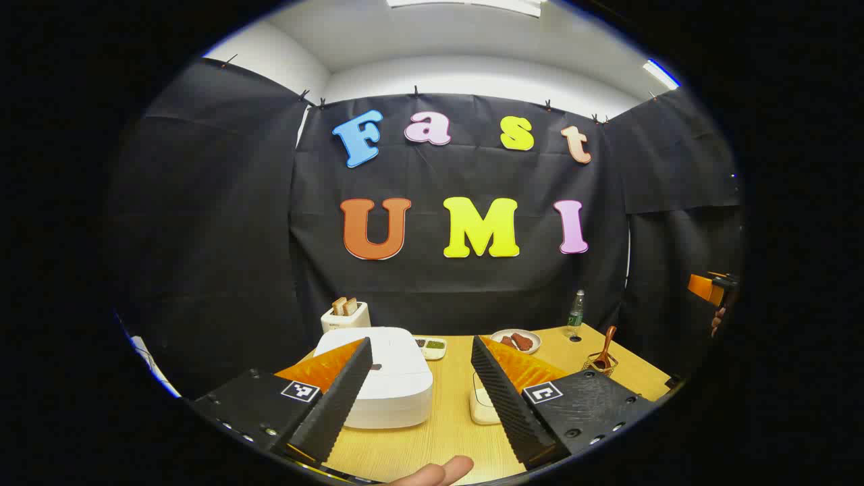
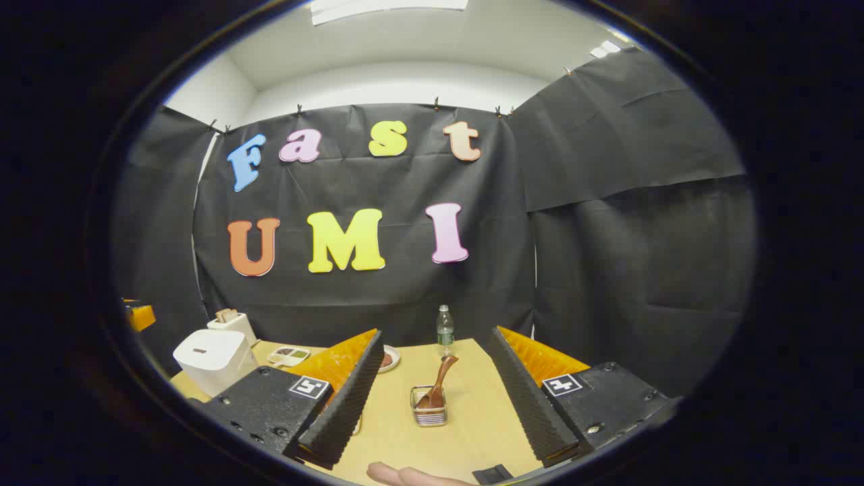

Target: Close the left gripper, press the button to open the rice cooker; take a wooden spoon from the chopstick holder with the right hand, scoop a spoonful of rice and pour it into the rice cooker, then put the wooden spoon back into the chopstick holder.

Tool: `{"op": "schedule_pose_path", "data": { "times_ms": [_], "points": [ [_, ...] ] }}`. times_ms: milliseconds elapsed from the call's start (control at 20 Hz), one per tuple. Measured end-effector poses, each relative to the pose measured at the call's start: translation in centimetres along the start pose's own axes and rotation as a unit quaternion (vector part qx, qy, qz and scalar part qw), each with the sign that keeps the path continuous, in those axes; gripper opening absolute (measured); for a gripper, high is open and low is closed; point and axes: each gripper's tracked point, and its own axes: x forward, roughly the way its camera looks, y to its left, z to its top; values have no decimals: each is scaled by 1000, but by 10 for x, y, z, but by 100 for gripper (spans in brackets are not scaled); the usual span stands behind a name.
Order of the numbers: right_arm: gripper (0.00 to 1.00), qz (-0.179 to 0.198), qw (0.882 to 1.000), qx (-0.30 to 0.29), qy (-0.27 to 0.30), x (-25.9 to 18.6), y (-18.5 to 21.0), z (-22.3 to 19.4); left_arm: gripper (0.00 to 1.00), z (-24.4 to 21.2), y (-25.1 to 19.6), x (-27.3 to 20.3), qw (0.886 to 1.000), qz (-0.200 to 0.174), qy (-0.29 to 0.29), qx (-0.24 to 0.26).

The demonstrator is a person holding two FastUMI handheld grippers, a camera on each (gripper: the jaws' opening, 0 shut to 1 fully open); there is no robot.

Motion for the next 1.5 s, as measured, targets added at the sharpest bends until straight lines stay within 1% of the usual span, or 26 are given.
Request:
{"op": "schedule_pose_path", "data": {
  "times_ms": [100, 150, 200, 350, 550, 700, 800, 900, 950, 1000, 1150, 1200, 1250, 1300, 1350, 1400, 1450, 1500],
  "points": [
    [99, -3, 1000, 0, -2, 0, -5, 0, 94, 3, 3, 1, 1000, 4, -5, 1],
    [96, -2, 1000, 0, -3, 0, -6, 0, 94, 2, 2, 3, 1000, 5, -4, -2],
    [99, -2, 1000, 1, -3, 0, -6, -1, 94, 0, 3, 4, 1000, 5, 0, -8],
    [99, 1, 1000, 1, -7, 0, -6, -1, 94, -3, 4, 7, 1000, -1, 7, -20],
    [99, 1, 1000, -1, -12, 1, -6, -1, 94, -11, 14, 14, 1000, 10, 11, -20],
    [99, 2, 1000, -5, -20, 2, -5, -4, 94, -19, 14, 21, 999, 7, 22, -26],
    [99, 5, 1000, -8, -22, 6, -5, -6, 94, -22, 19, 28, 999, 12, 27, -27],
    [99, 7, 1000, -13, -26, 8, -4, -7, 92, -22, 17, 35, 999, 4, 27, -26],
    [99, 8, 999, -17, -30, 8, -3, -5, 88, -23, 16, 38, 999, -2, 28, -27],
    [99, 11, 999, -21, -36, 8, -1, -4, 78, -23, 17, 41, 999, -5, 28, -27],
    [99, 27, 998, -30, -56, 9, 9, 2, 63, -25, 24, 51, 999, -3, 34, -22],
    [99, 26, 997, -28, -60, 11, 9, 3, 53, -27, 25, 53, 999, -1, 38, -19],
    [100, 24, 997, -25, -64, 12, 8, 4, 63, -29, 28, 56, 999, 3, 40, -13],
    [99, 26, 997, -24, -69, 14, 10, 5, 47, -31, 30, 59, 999, 8, 41, -5],
    [99, 28, 997, -24, -73, 16, 12, 6, 47, -31, 35, 63, 999, 17, 39, 5],
    [96, 30, 996, -25, -75, 19, 14, 4, 47, -26, 36, 67, 999, 24, 37, 11],
    [99, 32, 996, -25, -76, 22, 15, 3, 26, -33, 44, 78, 998, 41, 37, 8],
    [96, 34, 996, -25, -76, 25, 15, 0, 5, -43, 45, 84, 998, 38, 51, 5]
  ]
}}
